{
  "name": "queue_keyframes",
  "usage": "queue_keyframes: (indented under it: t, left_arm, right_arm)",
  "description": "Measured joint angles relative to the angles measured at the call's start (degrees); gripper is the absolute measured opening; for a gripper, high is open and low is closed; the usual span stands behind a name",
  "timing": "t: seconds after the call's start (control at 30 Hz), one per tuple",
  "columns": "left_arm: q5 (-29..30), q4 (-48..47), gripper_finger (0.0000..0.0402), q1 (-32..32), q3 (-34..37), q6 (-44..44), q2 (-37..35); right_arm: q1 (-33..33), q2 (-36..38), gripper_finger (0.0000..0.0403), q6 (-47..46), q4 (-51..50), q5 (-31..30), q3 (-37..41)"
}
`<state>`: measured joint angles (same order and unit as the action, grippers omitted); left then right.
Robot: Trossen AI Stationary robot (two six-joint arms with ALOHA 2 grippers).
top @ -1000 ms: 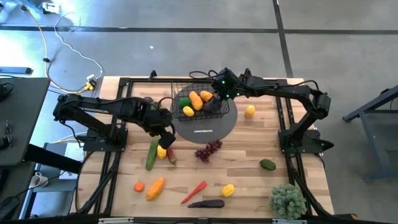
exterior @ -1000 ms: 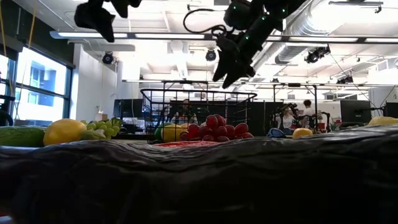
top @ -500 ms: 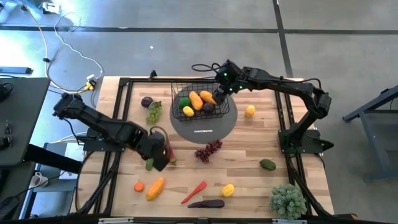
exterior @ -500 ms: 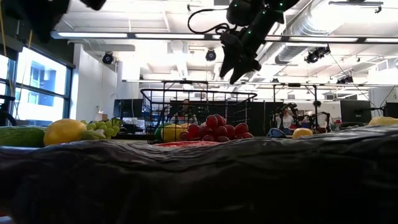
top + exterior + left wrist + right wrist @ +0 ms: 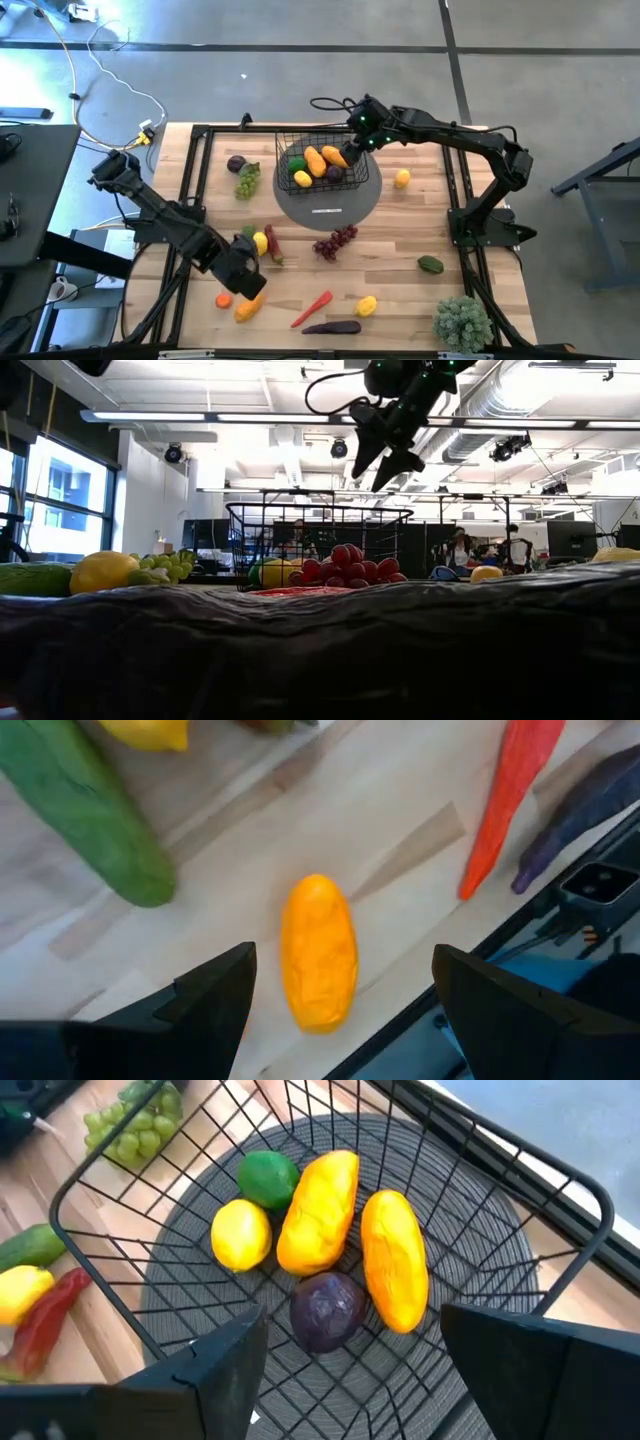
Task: Build produce basket
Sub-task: Put the mango into the wire basket
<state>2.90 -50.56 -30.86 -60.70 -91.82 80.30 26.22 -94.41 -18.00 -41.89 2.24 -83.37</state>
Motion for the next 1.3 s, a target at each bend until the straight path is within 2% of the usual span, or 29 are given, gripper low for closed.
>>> queue_keyframes:
  t: [0.27, 0.6, 1.0, 1.13, 1.3]
  left_arm:
    - [-0.59, 2.95, 0.0294, -3.05, 0.01, -1.48, 6.5]
    - [-1.18, 7.04, 0.0294, -3.11, -0.01, -2.54, 12.01]
    - [-5.22, 9.48, 0.0293, -3.09, -0.02, -2.55, 18.01]
    - [-5.5, 9.58, 0.0274, -2.92, -0.04, -2.54, 19.05]
    - [-5.25, 8.96, 0.0218, -2.92, -0.01, -1.98, 18.85]
  right_arm:
    - [-0.24, 0.0, 0.0277, -1.48, -2.25, 0.22, 0.0]
    - [-1.87, 0.0, 0.0277, -1.5, -4.26, -0.29, 0.04]
    - [-2.64, 0.0, 0.0277, -1.2, -6.8, -0.57, 0.07]
    - [-2.64, 0.0, 0.0277, -1.07, -7.26, -0.59, 0.07]
    - [-2.64, 0.0, 0.0277, -1.02, -7.16, -0.87, 0.08]
